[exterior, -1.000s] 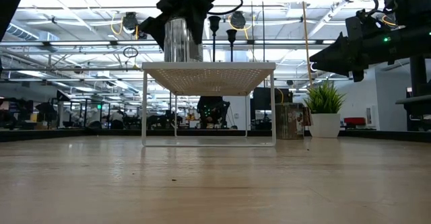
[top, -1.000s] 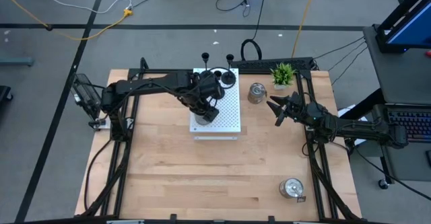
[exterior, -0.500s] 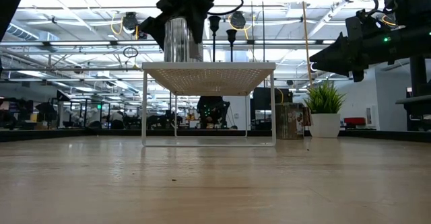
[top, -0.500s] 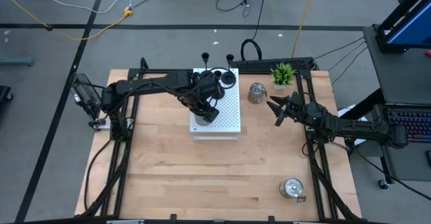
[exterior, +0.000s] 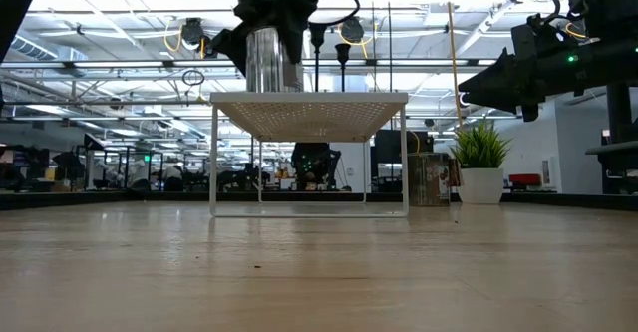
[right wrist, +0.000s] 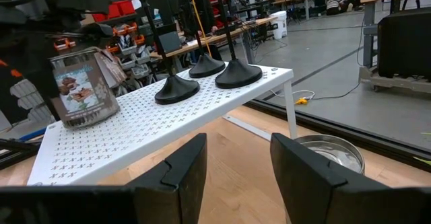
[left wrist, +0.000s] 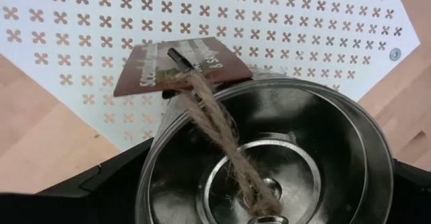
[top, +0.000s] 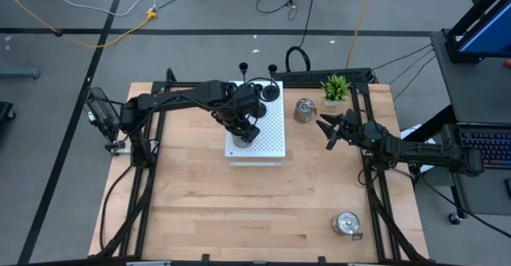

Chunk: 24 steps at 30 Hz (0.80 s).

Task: Pick & Place candle stick holders
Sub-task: Put the top left brown scented candle on the shelf

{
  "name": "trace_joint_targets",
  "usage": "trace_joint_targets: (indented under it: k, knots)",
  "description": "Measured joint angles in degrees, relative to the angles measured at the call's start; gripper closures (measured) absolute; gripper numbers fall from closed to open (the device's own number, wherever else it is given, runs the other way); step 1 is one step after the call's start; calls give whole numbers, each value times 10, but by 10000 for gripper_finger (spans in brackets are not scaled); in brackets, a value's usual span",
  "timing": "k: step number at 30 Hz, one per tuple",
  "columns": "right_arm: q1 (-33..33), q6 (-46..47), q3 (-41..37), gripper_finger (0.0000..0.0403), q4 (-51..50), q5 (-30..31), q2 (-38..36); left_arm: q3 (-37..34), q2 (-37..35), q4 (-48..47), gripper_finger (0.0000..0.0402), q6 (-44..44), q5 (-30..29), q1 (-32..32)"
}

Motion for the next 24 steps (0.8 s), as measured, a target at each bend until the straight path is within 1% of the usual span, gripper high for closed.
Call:
trace_joint_targets:
  k: [7,12,16,24]
  knots:
    - [0,0,0,248,0,0,0,0,0,0,4,14,-7,-1]
    - [0,0,0,248,0,0,0,0,0,-1,4,14,-41,-5]
    - [0,0,0,248,0,0,0,0,0,-1,4,13,-53,-9]
    - [0,0,0,248,0,0,0,0,0,-1,4,11,-54,-11]
